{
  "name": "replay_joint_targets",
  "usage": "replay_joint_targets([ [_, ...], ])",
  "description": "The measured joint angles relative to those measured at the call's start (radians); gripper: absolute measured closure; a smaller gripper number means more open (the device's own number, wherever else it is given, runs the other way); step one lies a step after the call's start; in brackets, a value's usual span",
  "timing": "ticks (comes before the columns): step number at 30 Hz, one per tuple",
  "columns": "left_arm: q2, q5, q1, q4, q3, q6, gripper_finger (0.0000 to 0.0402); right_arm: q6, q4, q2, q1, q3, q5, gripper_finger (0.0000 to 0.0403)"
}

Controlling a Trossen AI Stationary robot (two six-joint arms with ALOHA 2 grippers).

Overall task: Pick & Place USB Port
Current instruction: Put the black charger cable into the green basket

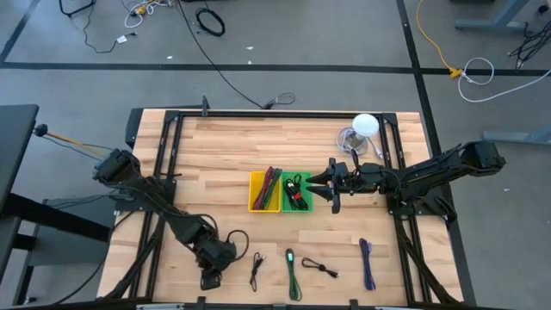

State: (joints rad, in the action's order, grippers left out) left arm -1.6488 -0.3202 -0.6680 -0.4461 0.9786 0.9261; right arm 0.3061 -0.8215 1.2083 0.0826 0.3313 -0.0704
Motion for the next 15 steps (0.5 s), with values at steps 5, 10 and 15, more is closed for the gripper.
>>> replay_joint_targets([
  [5, 0.000, 0.089, -0.039, -0.174, 0.015, -0.128, 0.0319, 0.000, 0.000, 0.000, 0.000, 0.000, 0.004, 0.0266],
  [10, 0.000, 0.096, -0.053, -0.142, 0.002, -0.150, 0.0319, 0.000, 0.000, 0.000, 0.000, 0.000, 0.005, 0.0266],
  [15, -0.003, 0.118, -0.054, -0.129, 0.002, -0.175, 0.0319, 0.000, 0.001, 0.000, 0.000, 0.000, 0.001, 0.0266],
])
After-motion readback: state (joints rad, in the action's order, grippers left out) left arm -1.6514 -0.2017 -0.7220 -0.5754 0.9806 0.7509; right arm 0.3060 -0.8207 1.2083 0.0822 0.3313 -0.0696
